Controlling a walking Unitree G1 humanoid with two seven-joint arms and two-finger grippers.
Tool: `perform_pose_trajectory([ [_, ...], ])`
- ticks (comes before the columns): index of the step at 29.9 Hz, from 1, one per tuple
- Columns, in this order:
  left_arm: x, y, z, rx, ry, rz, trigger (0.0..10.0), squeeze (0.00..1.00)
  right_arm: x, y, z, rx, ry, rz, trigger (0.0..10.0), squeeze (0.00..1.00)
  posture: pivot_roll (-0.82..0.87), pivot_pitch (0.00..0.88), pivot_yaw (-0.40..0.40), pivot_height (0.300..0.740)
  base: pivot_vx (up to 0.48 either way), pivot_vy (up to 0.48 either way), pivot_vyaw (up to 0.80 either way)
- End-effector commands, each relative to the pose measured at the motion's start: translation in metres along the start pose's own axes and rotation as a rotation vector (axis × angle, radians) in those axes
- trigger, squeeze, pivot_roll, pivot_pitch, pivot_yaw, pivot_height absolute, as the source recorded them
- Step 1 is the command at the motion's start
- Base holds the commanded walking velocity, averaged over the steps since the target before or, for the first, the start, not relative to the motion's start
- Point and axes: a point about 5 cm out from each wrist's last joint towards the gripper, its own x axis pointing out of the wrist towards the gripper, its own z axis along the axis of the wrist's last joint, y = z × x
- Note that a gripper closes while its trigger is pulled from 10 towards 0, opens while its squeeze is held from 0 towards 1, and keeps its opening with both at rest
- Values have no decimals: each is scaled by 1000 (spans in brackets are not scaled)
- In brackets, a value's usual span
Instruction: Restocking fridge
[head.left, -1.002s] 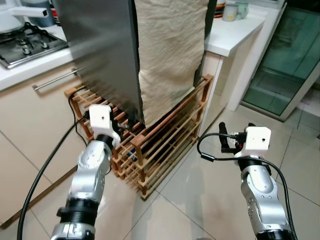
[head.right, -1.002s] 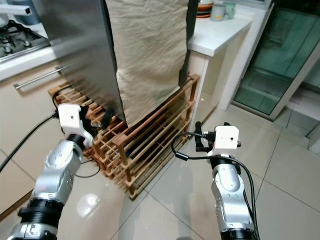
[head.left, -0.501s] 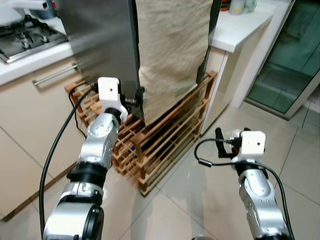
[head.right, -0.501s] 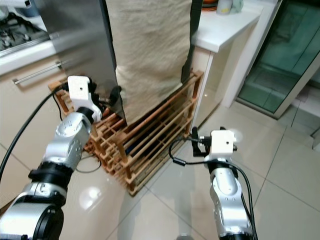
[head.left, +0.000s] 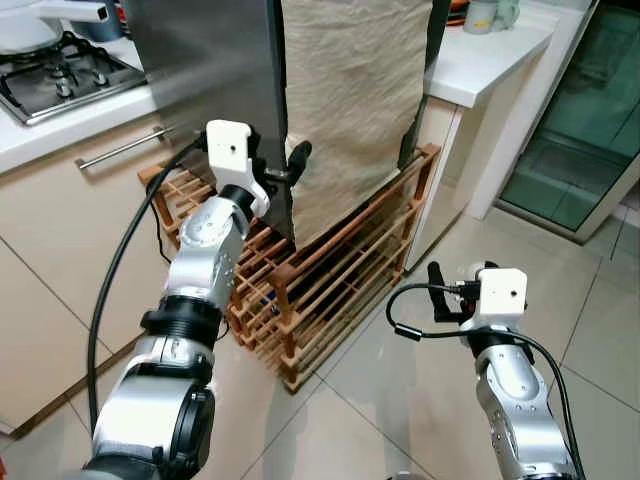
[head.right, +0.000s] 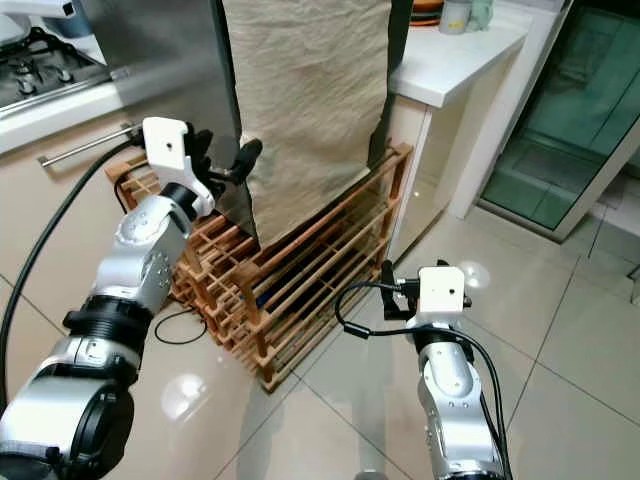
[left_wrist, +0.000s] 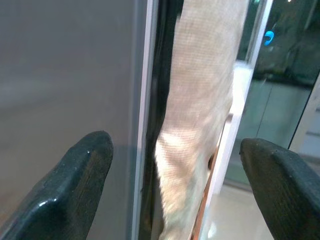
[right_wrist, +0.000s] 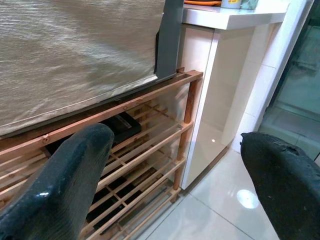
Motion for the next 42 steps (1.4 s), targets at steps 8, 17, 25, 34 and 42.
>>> perform_pose_trajectory([
  [8,12,-4,-3,-17,43,3,10000,0,-4,0,1,-6,-1,4,10000,0,-268,0,75,740,0,0,0],
  [17,21,-9,4,-20,32,-3,10000,0,-12,-2,-2,-7,10,-15,10000,0,-295,0,93,740,0,0,0],
  [25,29,-18,8,-14,28,3,10000,0,-16,-5,-3,-13,17,-29,10000,0,-318,0,106,740,0,0,0],
  [34,34,-33,4,-44,48,21,10000,0,-21,-7,-3,-18,22,-37,10000,0,-336,0,108,740,0,0,0],
  [42,34,-29,0,-90,90,106,10000,0,-22,-9,-3,-24,26,-39,10000,0,-337,0,107,740,0,0,0],
])
